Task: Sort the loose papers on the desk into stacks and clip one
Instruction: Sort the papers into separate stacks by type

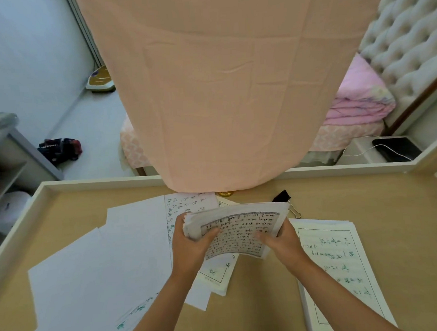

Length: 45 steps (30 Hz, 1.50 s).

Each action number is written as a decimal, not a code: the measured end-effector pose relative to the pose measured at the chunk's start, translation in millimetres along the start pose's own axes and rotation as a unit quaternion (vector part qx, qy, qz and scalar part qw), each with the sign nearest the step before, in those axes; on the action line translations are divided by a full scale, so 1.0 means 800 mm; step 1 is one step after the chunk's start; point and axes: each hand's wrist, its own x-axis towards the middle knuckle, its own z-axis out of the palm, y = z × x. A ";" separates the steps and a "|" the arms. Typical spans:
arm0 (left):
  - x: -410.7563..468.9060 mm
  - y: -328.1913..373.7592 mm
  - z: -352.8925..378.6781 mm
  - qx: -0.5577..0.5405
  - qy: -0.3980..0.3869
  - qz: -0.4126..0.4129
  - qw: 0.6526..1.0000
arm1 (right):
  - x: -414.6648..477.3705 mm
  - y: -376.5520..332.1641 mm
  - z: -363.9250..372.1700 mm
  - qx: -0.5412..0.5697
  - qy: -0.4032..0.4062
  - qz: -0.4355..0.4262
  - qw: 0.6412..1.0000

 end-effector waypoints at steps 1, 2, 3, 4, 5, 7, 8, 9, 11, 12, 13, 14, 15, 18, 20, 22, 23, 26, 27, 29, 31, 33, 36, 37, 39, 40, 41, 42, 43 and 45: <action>-0.003 -0.001 0.004 -0.002 0.001 0.002 1.000 | -0.001 0.000 0.004 0.000 0.003 0.001 1.000; -0.005 -0.003 0.007 -0.005 0.005 0.002 1.000 | -0.002 -0.001 0.009 0.000 0.004 0.001 1.000; -0.007 -0.003 0.009 -0.014 0.014 0.003 1.000 | -0.002 -0.003 0.013 0.001 0.008 -0.002 1.000; -0.006 -0.005 0.009 -0.025 0.029 0.010 0.999 | -0.002 -0.005 0.015 0.008 0.015 -0.007 1.000; -0.004 -0.005 0.006 -0.035 0.046 0.019 0.998 | 0.000 -0.007 0.015 0.020 0.030 -0.012 0.999; 0.001 -0.008 -0.001 -0.023 0.049 0.037 0.998 | 0.001 -0.010 0.015 0.043 0.058 -0.013 0.997; 0.001 -0.009 -0.002 -0.015 0.032 0.038 0.999 | 0.001 -0.009 0.016 0.043 0.062 -0.008 0.997; 0.001 -0.011 -0.001 -0.012 0.011 0.032 0.999 | 0.002 -0.008 0.019 0.033 0.063 -0.002 0.997; -0.001 -0.014 0.003 -0.010 -0.006 0.015 1.000 | 0.001 -0.005 0.026 0.009 0.062 0.005 0.998; 0.000 -0.013 0.003 -0.008 0.003 0.012 1.000 | 0.001 -0.006 0.029 0.007 0.067 0.006 0.998; 0.001 -0.011 0.001 -0.006 0.014 0.017 1.000 | 0.000 -0.008 0.031 0.010 0.077 0.005 0.997; 0.002 -0.008 -0.002 -0.008 0.021 0.029 0.999 | -0.001 -0.010 0.032 0.013 0.088 0.004 0.996; 0.003 -0.004 -0.005 -0.013 0.022 0.048 0.999 | -0.002 -0.011 0.033 0.012 0.097 0.006 0.995; 0.010 0.021 -0.004 -0.038 0.009 0.094 0.995 | -0.006 -0.009 0.039 -0.008 0.097 0.012 0.995; 0.019 0.035 0.004 -0.027 0.031 0.091 0.995 | -0.009 -0.008 0.040 -0.014 0.101 0.006 0.995; 0.025 0.046 0.013 -0.009 0.067 0.063 0.996 | -0.009 -0.008 0.039 -0.012 0.110 0.005 0.994; 0.025 0.049 0.016 -0.012 0.078 0.055 0.995 | -0.009 -0.007 0.039 -0.013 0.110 0.006 0.994; 0.018 0.049 0.012 -0.041 0.049 0.063 0.996 | -0.010 0.002 0.038 -0.038 0.094 0.017 0.995; 0.018 0.043 0.005 -0.054 0.018 0.077 0.995 | -0.011 0.005 0.038 -0.045 0.088 0.025 0.995; 0.017 0.025 -0.010 -0.051 -0.055 0.085 0.994 | -0.014 0.007 0.037 -0.050 0.077 0.045 0.995; 0.015 0.004 -0.019 0.023 -0.120 0.038 0.992 | -0.017 0.006 0.036 -0.055 0.071 0.055 0.994; 0.012 -0.017 -0.018 0.100 -0.134 0.009 0.986 | -0.021 0.004 0.034 -0.060 0.072 0.052 0.994; 0.013 -0.017 0.003 0.151 -0.106 -0.028 0.982 | -0.025 -0.003 0.015 -0.058 0.104 0.059 0.991; 0.014 -0.013 0.014 0.171 -0.115 -0.036 0.978 | -0.026 -0.005 0.004 -0.061 0.120 0.060 0.989; 0.013 -0.003 0.043 0.202 -0.157 -0.053 0.965 | -0.026 -0.007 -0.028 -0.071 0.147 0.065 0.984; 0.012 0.000 0.061 0.214 -0.181 -0.067 0.958 | -0.027 -0.006 -0.047 -0.079 0.158 0.075 0.981; 0.007 0.001 0.081 0.224 -0.203 -0.090 0.949 | -0.027 0.000 -0.067 -0.087 0.167 0.095 0.977; 0.001 0.000 0.102 0.223 -0.218 -0.118 0.943 | -0.028 0.007 -0.089 -0.094 0.174 0.119 0.973; -0.006 -0.004 0.125 0.218 -0.229 -0.144 0.938 | -0.031 0.016 -0.110 -0.103 0.180 0.142 0.968; -0.023 -0.020 0.172 0.200 -0.244 -0.173 0.933 | -0.035 0.036 -0.154 -0.120 0.196 0.175 0.957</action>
